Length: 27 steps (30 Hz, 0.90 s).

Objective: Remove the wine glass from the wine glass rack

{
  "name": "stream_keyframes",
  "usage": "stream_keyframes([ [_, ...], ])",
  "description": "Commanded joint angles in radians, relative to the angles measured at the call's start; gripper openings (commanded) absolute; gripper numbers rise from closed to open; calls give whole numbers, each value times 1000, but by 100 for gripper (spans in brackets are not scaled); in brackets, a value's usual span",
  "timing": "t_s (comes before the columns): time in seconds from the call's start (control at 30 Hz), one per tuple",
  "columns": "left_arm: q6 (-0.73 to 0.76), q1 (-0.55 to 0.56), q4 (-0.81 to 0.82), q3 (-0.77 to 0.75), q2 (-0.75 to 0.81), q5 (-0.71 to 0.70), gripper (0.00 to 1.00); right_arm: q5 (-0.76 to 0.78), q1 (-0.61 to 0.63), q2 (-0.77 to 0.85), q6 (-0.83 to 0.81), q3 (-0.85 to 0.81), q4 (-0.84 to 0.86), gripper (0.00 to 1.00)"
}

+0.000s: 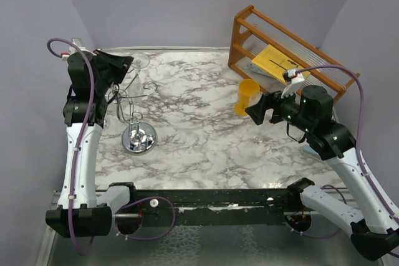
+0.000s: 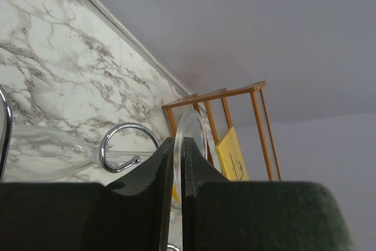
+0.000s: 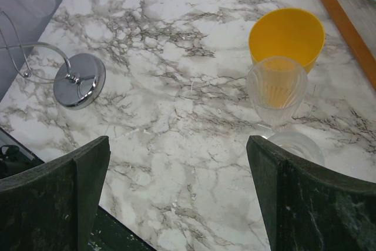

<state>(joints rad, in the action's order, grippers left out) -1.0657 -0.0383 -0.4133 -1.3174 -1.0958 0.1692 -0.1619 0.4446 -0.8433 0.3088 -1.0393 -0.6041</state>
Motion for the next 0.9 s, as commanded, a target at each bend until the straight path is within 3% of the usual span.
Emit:
stream_keyframes([
  [0.0,-22,-5,34,4,56,32,0,-9,-2,7,-13,-20,30,100],
  [0.43,-11,-6,-86,-12,108,-74,0,-13,-1,18,-9,-13,27,100],
  [0.87,47,-5,-146,-75,128,-281,0,-11,-2,16,-10,-10,30,100],
])
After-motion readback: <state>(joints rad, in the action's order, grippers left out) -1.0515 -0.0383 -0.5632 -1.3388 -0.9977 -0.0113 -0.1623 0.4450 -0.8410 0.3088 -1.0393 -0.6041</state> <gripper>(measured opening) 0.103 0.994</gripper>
